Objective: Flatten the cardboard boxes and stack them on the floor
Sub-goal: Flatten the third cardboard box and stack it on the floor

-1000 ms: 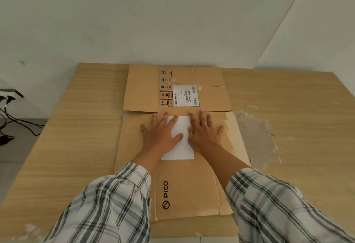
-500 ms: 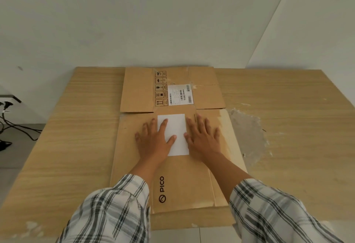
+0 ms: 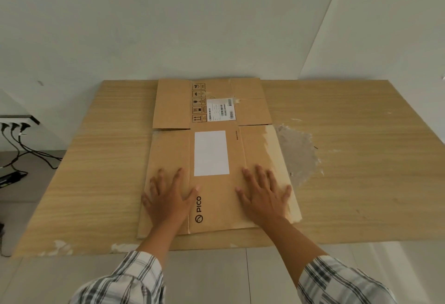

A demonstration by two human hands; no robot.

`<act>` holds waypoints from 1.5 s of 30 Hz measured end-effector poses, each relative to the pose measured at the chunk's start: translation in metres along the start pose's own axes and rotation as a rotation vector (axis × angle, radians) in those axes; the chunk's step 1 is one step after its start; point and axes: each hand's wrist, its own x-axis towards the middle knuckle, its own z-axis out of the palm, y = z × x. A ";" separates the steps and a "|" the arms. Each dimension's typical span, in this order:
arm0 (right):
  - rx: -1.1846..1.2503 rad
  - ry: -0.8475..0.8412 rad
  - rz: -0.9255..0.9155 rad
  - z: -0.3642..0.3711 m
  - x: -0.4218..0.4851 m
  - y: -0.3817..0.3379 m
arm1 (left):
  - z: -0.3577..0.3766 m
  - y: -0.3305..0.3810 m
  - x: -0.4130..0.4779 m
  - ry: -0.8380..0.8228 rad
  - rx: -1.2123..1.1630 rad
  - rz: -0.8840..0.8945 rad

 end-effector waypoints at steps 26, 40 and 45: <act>0.434 0.340 0.351 -0.196 -0.047 0.050 | -0.141 0.075 -0.041 0.214 -0.535 -0.122; 0.344 0.542 0.399 -0.352 -0.156 0.310 | -0.099 0.336 -0.217 0.226 -0.590 0.027; 0.332 0.600 0.434 -0.395 -0.184 0.417 | -0.072 0.442 -0.268 0.208 -0.612 0.106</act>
